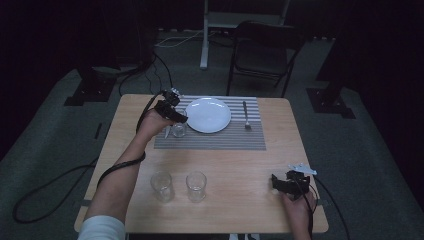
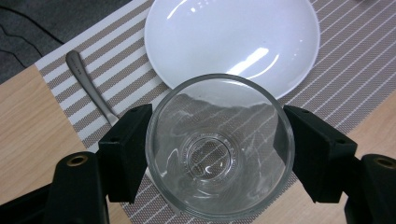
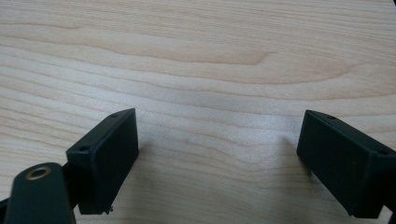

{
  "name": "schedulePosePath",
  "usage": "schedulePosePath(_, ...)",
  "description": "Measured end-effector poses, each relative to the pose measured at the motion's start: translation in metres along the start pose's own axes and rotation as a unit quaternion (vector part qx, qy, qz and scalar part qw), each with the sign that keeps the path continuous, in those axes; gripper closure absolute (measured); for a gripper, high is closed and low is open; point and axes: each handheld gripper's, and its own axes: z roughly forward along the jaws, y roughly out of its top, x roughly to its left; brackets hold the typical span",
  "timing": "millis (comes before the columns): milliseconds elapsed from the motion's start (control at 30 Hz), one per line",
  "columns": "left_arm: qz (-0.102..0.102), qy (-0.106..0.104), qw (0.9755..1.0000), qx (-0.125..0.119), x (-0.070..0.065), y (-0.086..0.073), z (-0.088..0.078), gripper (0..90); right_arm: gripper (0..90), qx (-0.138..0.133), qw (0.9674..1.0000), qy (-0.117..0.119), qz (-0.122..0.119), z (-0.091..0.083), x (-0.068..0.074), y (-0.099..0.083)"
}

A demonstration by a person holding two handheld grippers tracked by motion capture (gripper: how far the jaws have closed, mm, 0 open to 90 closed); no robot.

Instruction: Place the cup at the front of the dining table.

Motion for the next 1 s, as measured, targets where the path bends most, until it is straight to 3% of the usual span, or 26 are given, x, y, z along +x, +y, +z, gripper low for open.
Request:
schedulePosePath(133,-0.002,-0.007,1.0,-0.005,0.001,0.003,0.006,28.6,12.4,0.0,1.0,0.0,0.0,0.0,0.0,0.0)
schedulePosePath(367,0.01,-0.001,0.9998,0.016,0.001,0.001,0.02,28.6,12.4,0.0,1.0,0.0,0.0,0.0,0.0,0.0)
schedulePosePath(567,-0.012,-0.008,0.9999,0.005,0.007,-0.004,0.021,28.5,12.6,0.0,1.0,0.0,0.0,0.0,0.0,0.0)
schedulePosePath(700,-0.008,0.011,0.9998,-0.014,0.003,-0.007,0.019,27.6,12.6,0.0,1.0,0.0,0.0,0.0,0.0,0.0)
schedulePosePath(733,-0.014,0.007,0.9997,-0.02,0.004,-0.008,0.017,25.4,12.5,0.0,1.0,0.0,0.0,0.0,0.0,0.0)
schedulePosePath(767,-0.021,0.002,0.9996,-0.017,0.005,-0.008,0.017,17.8,12.6,0.0,1.0,0.0,0.0,0.0,0.0,0.0)
schedulePosePath(800,-0.024,-0.004,0.9996,-0.015,0.005,-0.008,0.016,17.1,12.6,0.0,1.0,0.0,0.0,0.0,0.0,0.0)
schedulePosePath(833,-0.019,-0.006,0.9998,-0.002,0.005,-0.009,0.017,13.9,12.6,0.0,1.0,0.0,0.0,0.0,0.0,0.0)
schedulePosePath(867,-0.019,-0.008,0.9998,0.009,0.005,-0.01,0.018,2.6,12.6,0.0,1.0,0.0,0.0,0.0,0.0,0.0)
schedulePosePath(900,-0.017,-0.02,0.9995,0.014,0.005,-0.012,0.018,1.0,12.6,0.0,1.0,0.0,0.0,0.0,0.0,0.0)
schedulePosePath(967,-0.018,-0.014,0.9997,0.008,0.004,-0.016,0.016,0.9,12.6,0.0,1.0,0.0,0.0,0.0,0.0,0.0)
schedulePosePath(1000,-0.023,-0.021,0.9995,0.001,0.005,-0.018,0.015,0.9,12.6,0.0,1.0,0.0,0.0,0.0,0.0,0.0)
